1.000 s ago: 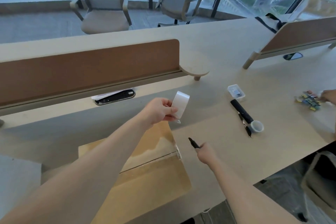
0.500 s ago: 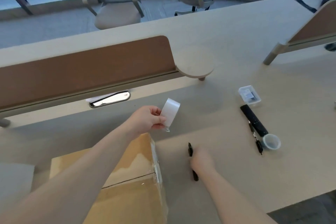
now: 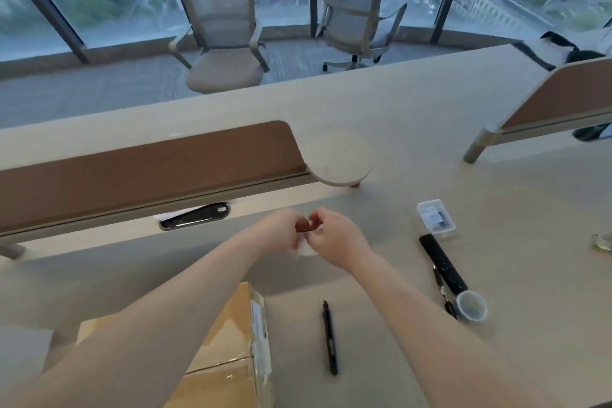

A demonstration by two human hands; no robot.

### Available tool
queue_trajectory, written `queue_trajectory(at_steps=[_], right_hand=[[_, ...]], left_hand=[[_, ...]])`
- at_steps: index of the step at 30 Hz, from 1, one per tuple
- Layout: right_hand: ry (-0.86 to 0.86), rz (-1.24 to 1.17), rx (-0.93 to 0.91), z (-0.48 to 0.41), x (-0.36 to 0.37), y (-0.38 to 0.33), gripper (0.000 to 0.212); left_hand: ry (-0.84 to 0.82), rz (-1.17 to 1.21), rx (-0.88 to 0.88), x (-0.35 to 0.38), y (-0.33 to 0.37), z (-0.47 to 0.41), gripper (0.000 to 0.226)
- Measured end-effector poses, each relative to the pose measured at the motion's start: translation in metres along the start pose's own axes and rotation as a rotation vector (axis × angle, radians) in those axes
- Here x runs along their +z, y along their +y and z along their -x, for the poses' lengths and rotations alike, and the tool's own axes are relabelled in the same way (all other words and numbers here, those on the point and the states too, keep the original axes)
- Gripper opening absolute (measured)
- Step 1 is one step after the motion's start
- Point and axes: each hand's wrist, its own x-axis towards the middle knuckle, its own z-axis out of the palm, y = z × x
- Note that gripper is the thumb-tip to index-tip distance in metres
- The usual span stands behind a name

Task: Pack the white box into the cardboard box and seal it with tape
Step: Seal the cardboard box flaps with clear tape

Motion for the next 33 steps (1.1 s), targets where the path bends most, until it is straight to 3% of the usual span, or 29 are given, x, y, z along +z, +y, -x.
queue_trajectory(at_steps=[3, 8, 12, 17, 20, 23, 28, 33], right_hand=[[-0.027, -0.024, 0.054, -0.001, -0.005, 0.008, 0.031], [0.063, -0.11, 0.028, -0.016, -0.017, 0.016, 0.008], [0.133, -0.071, 0.071, -0.028, -0.023, 0.023, 0.017], [0.191, -0.217, 0.199, -0.041, -0.029, 0.034, 0.022], [0.203, -0.295, 0.25, -0.053, -0.031, 0.042, 0.01], [0.208, -0.326, 0.284, -0.068, -0.035, 0.049, 0.029], [0.254, -0.45, 0.455, -0.103, -0.037, 0.06, 0.004], [0.278, -0.537, 0.628, -0.126, -0.029, 0.074, 0.044]], left_hand=[[0.054, 0.001, 0.041, -0.012, 0.01, -0.011, 0.036], [0.164, 0.023, 0.083, -0.018, 0.021, -0.033, 0.032], [0.211, 0.103, 0.043, -0.015, 0.023, -0.059, 0.024], [0.232, 0.289, -0.05, -0.014, 0.03, -0.095, 0.008], [0.218, 0.307, -0.041, -0.016, 0.037, -0.116, 0.01], [0.202, 0.255, 0.016, -0.016, 0.043, -0.135, 0.011], [0.268, 0.131, 0.073, -0.013, 0.05, -0.162, 0.014], [0.278, 0.081, 0.097, -0.011, 0.051, -0.181, 0.018]])
